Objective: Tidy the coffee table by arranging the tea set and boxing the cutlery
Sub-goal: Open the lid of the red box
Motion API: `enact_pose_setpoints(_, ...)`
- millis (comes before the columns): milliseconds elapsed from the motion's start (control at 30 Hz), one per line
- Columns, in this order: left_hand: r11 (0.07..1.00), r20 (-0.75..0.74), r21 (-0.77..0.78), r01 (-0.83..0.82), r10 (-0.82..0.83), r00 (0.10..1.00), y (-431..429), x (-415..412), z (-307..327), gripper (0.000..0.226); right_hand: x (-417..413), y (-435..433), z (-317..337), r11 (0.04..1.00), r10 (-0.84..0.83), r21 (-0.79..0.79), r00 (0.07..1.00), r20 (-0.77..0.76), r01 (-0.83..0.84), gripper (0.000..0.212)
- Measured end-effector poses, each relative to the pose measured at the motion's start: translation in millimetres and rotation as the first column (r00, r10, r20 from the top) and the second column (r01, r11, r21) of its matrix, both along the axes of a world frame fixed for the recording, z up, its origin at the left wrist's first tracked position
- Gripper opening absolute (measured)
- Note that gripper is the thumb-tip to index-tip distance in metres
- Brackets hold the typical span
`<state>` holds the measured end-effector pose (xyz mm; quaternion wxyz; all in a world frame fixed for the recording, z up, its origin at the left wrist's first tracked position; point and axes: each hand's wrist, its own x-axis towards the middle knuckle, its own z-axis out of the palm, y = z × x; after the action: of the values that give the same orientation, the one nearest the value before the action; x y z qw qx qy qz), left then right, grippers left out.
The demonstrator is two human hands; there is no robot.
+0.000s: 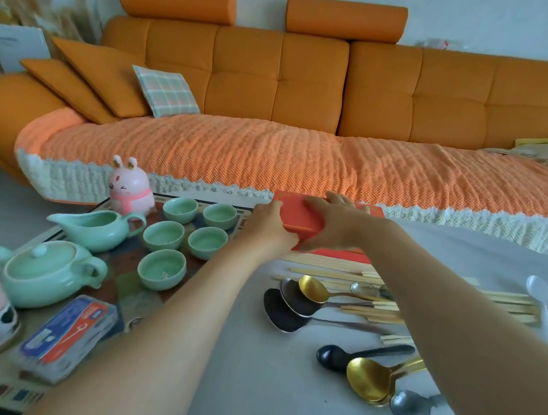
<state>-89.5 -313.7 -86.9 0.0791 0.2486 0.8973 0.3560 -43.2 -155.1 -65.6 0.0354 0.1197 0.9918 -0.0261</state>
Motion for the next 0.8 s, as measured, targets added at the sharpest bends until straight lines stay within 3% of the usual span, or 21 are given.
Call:
enact_pose_setpoints(233, 0.997, -0.063, -0.064, 0.036, -0.040, 0.997, -6.6, -4.7, -1.3, 0.074, -4.0, -2.0, 7.5, 1.000, -0.011, -0.021, 0.999, 0.040, 0.012, 0.119)
enact_pose_setpoints(533, 0.999, -0.020, 0.041, 0.027, -0.026, 0.999, -16.8, -5.2, -7.6, 0.036, 0.1, 2.7, 13.1, 0.972, -0.026, -0.232, 1.000, 0.010, 0.028, 0.108)
enact_pose_setpoints(667, 1.000, -0.014, 0.024, 0.013, -0.013, 1.000, -16.7, -2.9, -4.4, 0.048, 1.4, 6.5, 11.7, 0.972, -0.023, -0.236, 0.999, -0.031, 0.015, 0.098)
enact_pose_setpoints(800, 1.000, 0.013, 0.004, -0.017, 0.017, 1.000, -16.6, -1.2, -1.7, 0.083, 1.2, 13.8, 21.4, 0.941, -0.072, -0.338, 0.988, -0.136, 0.022, 0.090)
